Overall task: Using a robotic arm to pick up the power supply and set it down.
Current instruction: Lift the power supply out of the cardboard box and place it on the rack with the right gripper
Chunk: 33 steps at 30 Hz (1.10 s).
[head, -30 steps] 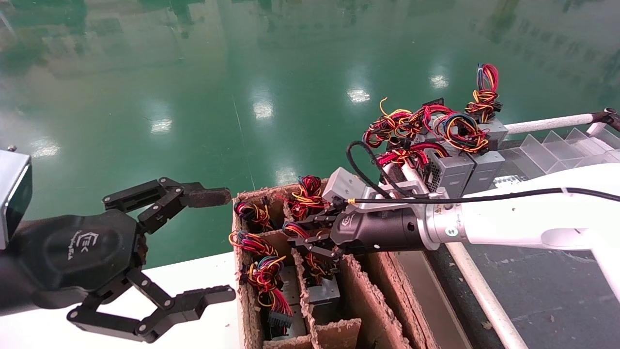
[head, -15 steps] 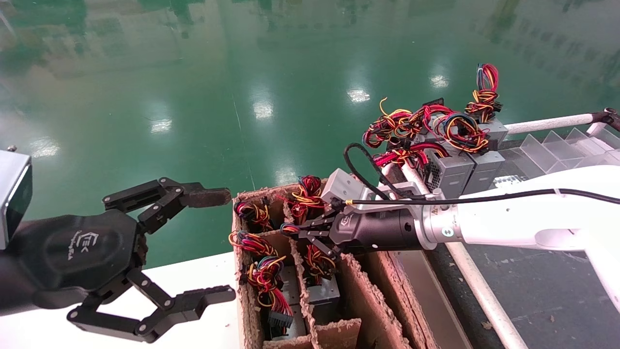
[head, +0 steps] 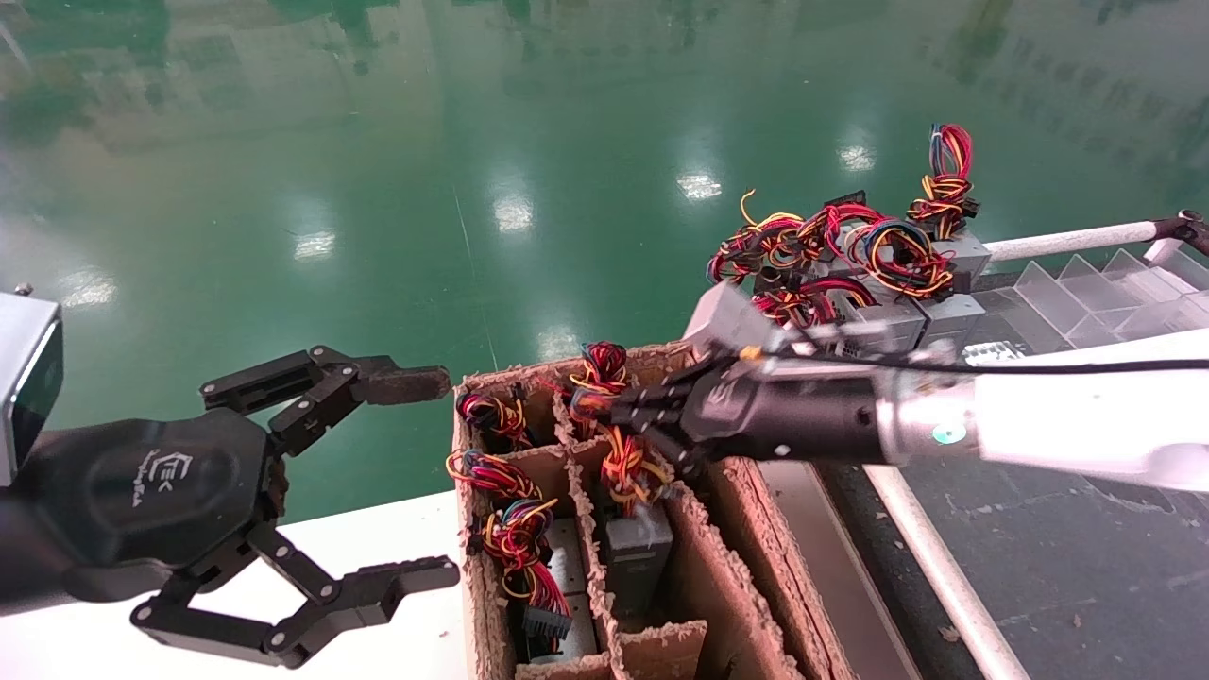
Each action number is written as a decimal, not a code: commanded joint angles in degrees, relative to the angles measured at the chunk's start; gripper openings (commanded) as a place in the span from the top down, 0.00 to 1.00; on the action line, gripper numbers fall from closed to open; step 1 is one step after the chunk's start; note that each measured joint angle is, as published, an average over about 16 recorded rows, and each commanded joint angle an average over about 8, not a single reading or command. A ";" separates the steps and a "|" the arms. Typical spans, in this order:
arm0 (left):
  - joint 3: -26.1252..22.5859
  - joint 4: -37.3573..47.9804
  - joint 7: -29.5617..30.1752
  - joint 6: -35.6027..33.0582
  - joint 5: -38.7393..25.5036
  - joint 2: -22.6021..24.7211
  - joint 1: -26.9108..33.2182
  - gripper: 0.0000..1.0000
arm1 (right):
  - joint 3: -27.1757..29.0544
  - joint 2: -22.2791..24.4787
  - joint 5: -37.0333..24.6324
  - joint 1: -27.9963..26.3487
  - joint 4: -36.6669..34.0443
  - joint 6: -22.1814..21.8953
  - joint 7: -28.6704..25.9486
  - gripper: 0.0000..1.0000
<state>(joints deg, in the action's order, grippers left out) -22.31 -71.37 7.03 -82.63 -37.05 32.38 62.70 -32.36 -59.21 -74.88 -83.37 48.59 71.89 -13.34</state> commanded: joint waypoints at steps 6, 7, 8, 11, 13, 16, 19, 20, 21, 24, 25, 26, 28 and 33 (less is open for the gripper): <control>0.00 0.00 0.00 0.00 0.00 0.00 0.00 0.00 | 4.84 6.60 6.22 -1.19 5.85 2.05 -2.03 1.00; 0.00 0.00 0.00 0.00 0.00 0.00 0.00 0.00 | 5.60 7.52 7.12 -1.54 6.38 2.26 -2.37 1.00; 0.00 0.00 0.00 0.00 0.00 0.00 0.00 0.00 | 6.35 8.43 8.02 -1.93 6.80 2.49 -2.69 1.00; 0.00 0.00 0.00 0.00 0.00 0.00 0.00 0.00 | 8.48 10.88 10.49 -3.32 7.32 3.20 -3.30 1.00; 0.00 0.00 0.00 0.00 0.00 0.00 0.00 0.00 | 9.74 12.20 11.80 -4.57 6.96 3.62 -3.39 1.00; 0.00 0.00 0.00 0.00 0.00 0.00 0.00 0.00 | 11.32 13.67 12.99 -6.99 5.40 3.91 -2.76 1.00; 0.00 0.00 0.00 0.00 0.00 0.00 0.00 0.00 | 12.49 14.61 13.12 -9.96 2.76 3.62 -1.26 1.00; 0.00 0.00 0.00 0.00 0.00 0.00 0.00 0.00 | 12.81 14.84 12.97 -11.03 1.62 3.42 -0.59 1.00; 0.00 0.00 0.00 0.00 0.00 0.00 0.00 0.00 | 13.10 15.06 12.75 -12.14 0.40 3.17 0.17 1.00; 0.00 0.00 0.00 0.00 0.00 0.00 0.00 0.00 | 13.73 15.69 11.77 -15.52 -3.79 2.42 2.77 1.00; 0.00 0.00 0.00 0.00 0.00 0.00 0.00 0.00 | 13.89 15.93 11.37 -16.64 -5.31 2.16 3.73 1.00; 0.00 0.00 0.00 0.00 0.00 0.00 0.00 0.00 | 14.02 16.17 10.93 -17.77 -6.92 1.93 4.77 1.00; 0.00 0.00 0.00 0.00 0.00 0.00 0.00 0.00 | 14.18 16.69 9.97 -19.90 -10.15 1.41 7.05 1.00; 0.00 0.00 0.00 0.00 0.00 0.00 0.00 0.00 | 14.18 18.28 7.19 -24.47 -18.19 -0.25 13.38 1.00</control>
<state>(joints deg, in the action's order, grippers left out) -22.31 -71.37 7.03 -82.62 -37.05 32.38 62.70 -18.42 -40.87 -67.82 -107.46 30.42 71.45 -0.31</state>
